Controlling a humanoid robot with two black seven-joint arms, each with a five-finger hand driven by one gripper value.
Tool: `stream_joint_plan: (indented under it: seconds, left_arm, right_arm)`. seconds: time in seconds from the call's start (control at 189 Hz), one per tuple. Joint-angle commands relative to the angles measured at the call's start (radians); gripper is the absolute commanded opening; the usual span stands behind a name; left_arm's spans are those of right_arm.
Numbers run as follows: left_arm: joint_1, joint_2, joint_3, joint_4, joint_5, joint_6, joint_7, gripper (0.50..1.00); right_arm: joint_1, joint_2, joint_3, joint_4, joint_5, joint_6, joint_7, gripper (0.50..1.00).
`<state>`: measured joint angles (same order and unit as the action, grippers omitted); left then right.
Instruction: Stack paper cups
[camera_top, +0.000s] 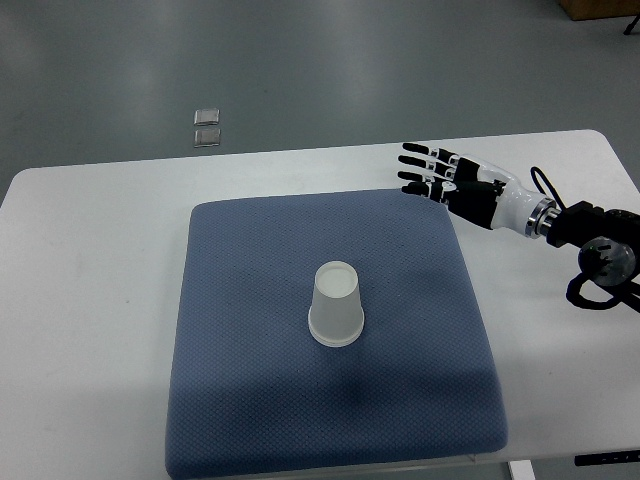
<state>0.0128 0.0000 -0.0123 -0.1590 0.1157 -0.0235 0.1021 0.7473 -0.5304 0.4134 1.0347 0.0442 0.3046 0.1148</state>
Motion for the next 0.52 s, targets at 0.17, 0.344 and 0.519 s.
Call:
stream_joint_plan:
  seconds: [0.17, 0.344, 0.519]
  left_arm:
    - [-0.001, 0.0, 0.0, -0.001, -0.001, 0.001, 0.001, 1.0]
    - [-0.001, 0.0, 0.0, 0.001, -0.001, -0.001, 0.001, 1.0]
    - [-0.001, 0.0, 0.0, 0.0, 0.001, 0.001, -0.001, 1.0]
  right_arm:
    - [0.023, 0.001, 0.004, -0.036, 0.184, -0.025, -0.092, 0.919]
    - [0.033, -0.013, 0.007, -0.039, 0.177, -0.019, -0.08, 0.921]
    - [0.03, -0.013, 0.01, -0.042, 0.178, -0.013, -0.078, 0.921]
